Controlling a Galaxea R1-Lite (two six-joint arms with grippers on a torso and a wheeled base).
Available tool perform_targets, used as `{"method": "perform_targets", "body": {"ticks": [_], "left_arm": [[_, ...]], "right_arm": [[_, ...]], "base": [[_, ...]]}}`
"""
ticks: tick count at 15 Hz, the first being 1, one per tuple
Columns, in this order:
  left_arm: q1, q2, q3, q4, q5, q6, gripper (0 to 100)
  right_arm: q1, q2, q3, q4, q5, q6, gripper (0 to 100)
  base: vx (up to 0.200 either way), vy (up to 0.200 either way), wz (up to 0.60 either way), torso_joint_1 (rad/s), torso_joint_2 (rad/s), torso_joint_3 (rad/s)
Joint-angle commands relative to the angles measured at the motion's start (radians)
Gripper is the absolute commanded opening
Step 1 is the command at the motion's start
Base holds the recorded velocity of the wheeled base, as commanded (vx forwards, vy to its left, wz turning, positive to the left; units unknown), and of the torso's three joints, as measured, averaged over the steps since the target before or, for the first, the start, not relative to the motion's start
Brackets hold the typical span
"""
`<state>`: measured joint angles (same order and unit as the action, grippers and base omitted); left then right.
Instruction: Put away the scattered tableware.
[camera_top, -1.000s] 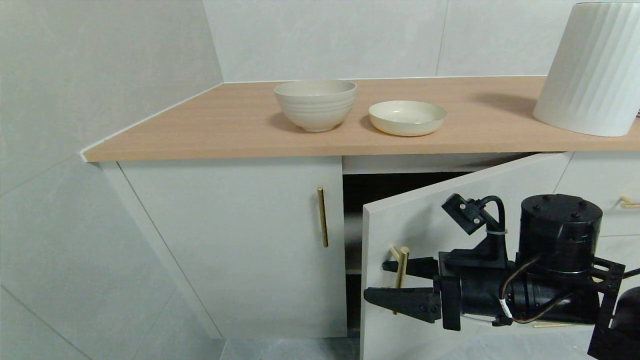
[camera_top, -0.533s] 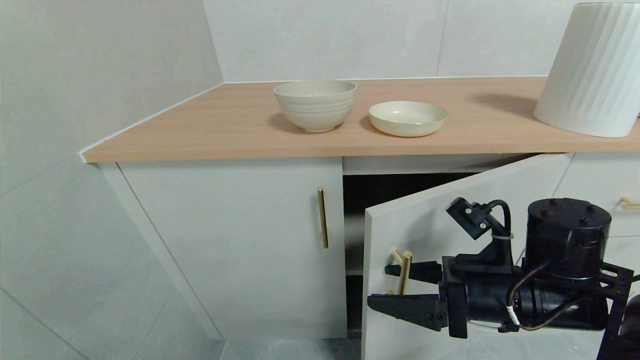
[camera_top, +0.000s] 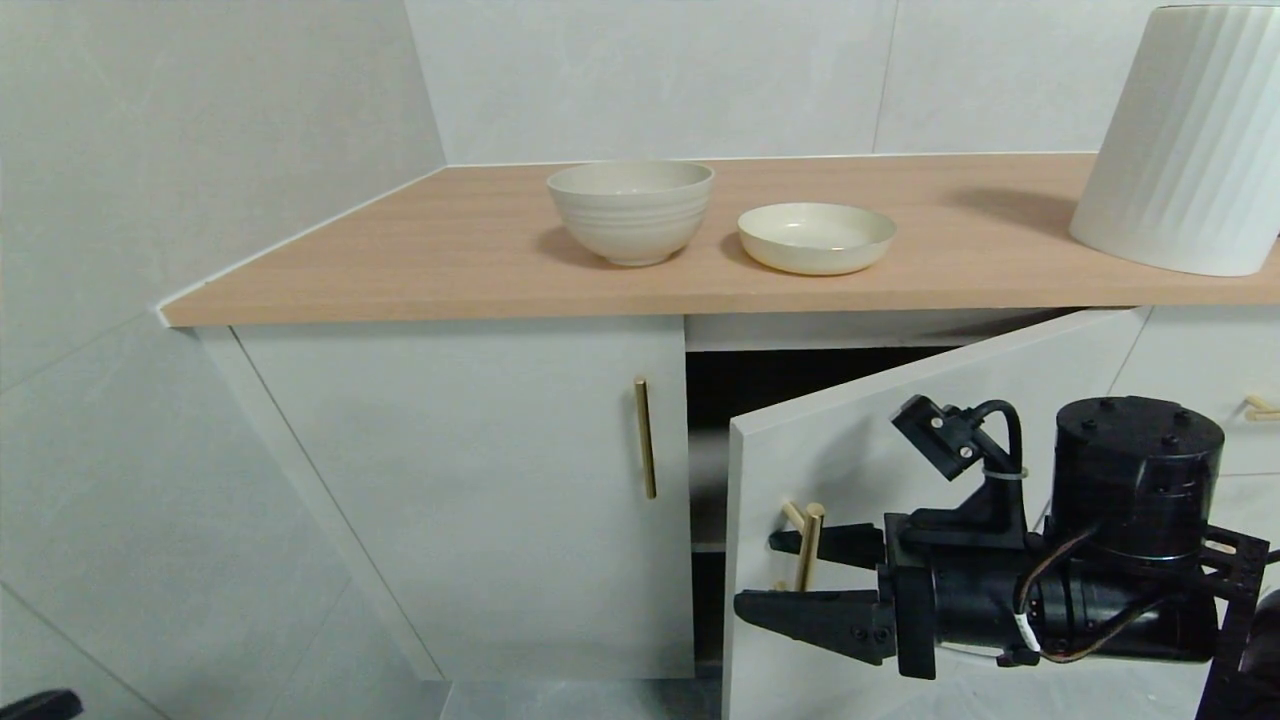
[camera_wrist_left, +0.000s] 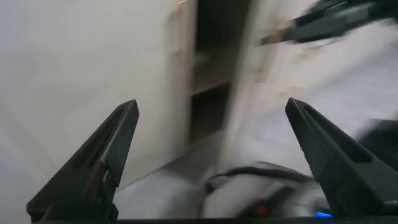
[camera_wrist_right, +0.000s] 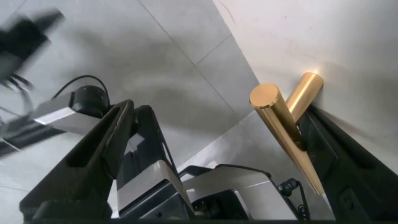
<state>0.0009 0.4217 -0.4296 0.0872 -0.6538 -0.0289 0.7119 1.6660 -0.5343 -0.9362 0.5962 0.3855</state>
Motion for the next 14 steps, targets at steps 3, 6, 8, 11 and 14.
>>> {"method": "perform_targets", "body": {"ticks": [3, 6, 8, 11, 14], "left_arm": [[-0.032, 0.328, -0.150, -0.020, -0.067, 0.080, 100], [-0.041, 0.624, -0.166, -0.123, -0.067, 0.075, 100], [-0.088, 0.807, -0.164, -0.241, -0.067, 0.050, 100], [-0.162, 1.002, -0.161, -0.388, -0.063, -0.014, 100], [-0.234, 1.108, -0.141, -0.494, -0.061, -0.055, 100]], "right_arm": [[0.001, 0.015, 0.000, -0.003, -0.001, -0.002, 100], [0.001, 0.020, 0.000, -0.003, -0.001, -0.002, 100], [0.001, 0.021, 0.002, -0.003, -0.001, -0.002, 100], [0.000, 0.015, 0.002, -0.003, -0.001, -0.002, 100], [0.000, 0.017, 0.002, -0.001, -0.003, -0.002, 100]], "base": [[0.000, 0.000, 0.00, 0.000, 0.00, 0.000], [0.000, 0.000, 0.00, 0.000, 0.00, 0.000], [0.000, 0.000, 0.00, 0.000, 0.00, 0.000], [0.000, 0.000, 0.00, 0.000, 0.00, 0.000], [0.000, 0.000, 0.00, 0.000, 0.00, 0.000]]}}
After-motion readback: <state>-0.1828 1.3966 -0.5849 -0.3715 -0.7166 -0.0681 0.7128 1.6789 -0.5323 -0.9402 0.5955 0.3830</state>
